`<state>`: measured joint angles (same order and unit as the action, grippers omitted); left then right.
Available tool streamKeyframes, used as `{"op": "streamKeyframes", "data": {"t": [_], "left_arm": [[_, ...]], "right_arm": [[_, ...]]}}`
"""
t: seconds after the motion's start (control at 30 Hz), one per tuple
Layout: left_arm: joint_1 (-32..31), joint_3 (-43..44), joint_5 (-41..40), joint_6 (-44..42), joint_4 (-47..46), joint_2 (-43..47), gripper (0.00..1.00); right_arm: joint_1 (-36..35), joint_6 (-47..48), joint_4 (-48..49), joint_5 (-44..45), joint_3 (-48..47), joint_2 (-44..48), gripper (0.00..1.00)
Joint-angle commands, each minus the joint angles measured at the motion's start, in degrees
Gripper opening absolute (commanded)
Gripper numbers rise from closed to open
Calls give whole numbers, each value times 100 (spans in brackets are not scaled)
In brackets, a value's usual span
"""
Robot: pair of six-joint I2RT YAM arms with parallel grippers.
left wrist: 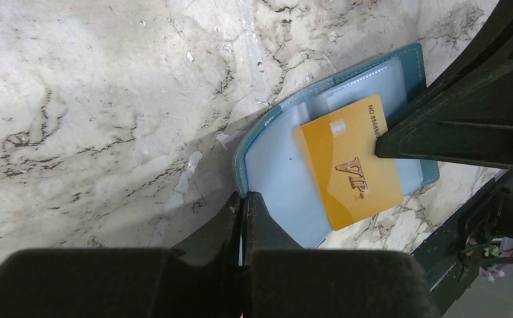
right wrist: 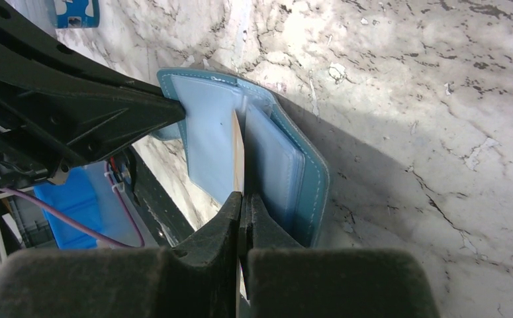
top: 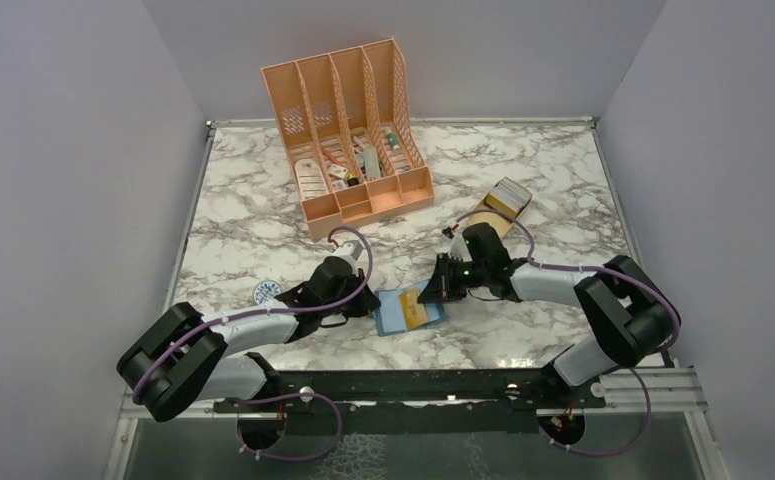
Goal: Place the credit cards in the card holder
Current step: Insert the credit card into the card holder.
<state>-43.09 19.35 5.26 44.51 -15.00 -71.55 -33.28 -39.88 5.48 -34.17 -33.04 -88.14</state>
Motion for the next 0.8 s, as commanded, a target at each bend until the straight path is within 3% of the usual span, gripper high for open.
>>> {"op": "streamKeyframes", "data": {"t": [0.0,0.77], "left_arm": [[20,-102,174,185,-128,-26,0],[20,-333,302,768,-394,-78,0]], "right_arm": [[-8,-81,392,52,123,-77,1],[-21,-554,1123,304,535,-32,1]]}}
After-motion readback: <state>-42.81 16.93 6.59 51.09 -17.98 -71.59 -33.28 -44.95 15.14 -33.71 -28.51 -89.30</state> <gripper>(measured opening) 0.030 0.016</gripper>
